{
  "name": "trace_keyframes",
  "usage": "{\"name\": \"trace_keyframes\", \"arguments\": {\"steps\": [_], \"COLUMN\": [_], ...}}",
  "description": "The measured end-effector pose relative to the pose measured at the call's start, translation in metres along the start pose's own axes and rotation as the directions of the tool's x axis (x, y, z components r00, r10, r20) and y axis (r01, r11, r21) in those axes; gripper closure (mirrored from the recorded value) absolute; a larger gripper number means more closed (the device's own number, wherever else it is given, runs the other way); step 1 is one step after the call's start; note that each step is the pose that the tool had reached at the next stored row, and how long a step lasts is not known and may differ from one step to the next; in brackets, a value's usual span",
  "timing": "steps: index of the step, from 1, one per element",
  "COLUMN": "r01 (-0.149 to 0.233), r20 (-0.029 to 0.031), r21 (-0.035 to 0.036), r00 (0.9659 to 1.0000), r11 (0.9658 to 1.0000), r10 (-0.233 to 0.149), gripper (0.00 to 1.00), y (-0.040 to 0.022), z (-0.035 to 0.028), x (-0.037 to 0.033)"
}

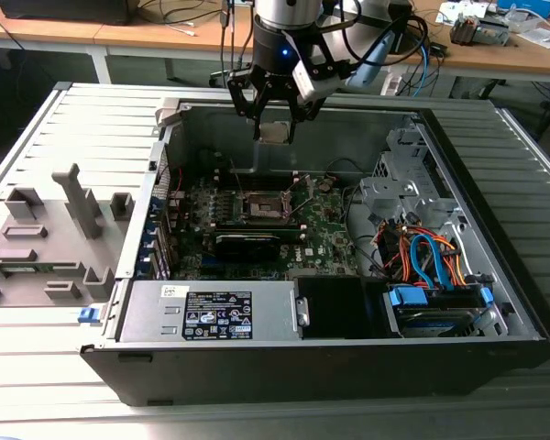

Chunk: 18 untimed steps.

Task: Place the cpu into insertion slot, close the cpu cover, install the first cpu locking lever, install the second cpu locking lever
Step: 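Place the cpu into insertion slot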

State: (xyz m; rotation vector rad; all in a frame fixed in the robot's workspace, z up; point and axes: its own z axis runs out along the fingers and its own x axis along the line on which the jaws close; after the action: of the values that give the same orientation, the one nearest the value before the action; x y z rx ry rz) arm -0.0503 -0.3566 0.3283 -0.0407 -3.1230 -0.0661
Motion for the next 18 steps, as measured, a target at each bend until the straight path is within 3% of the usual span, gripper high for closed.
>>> {"name": "trace_keyframes", "arguments": {"steps": [18], "r01": [0.000], "r20": [0.0000], "r21": [0.0000], "r00": [1.0000], "r11": [1.0000], "r10": [0.000], "gripper": [0.45], "y": [-0.0001], "z": [0.0030], "x": [-0.0001]}}
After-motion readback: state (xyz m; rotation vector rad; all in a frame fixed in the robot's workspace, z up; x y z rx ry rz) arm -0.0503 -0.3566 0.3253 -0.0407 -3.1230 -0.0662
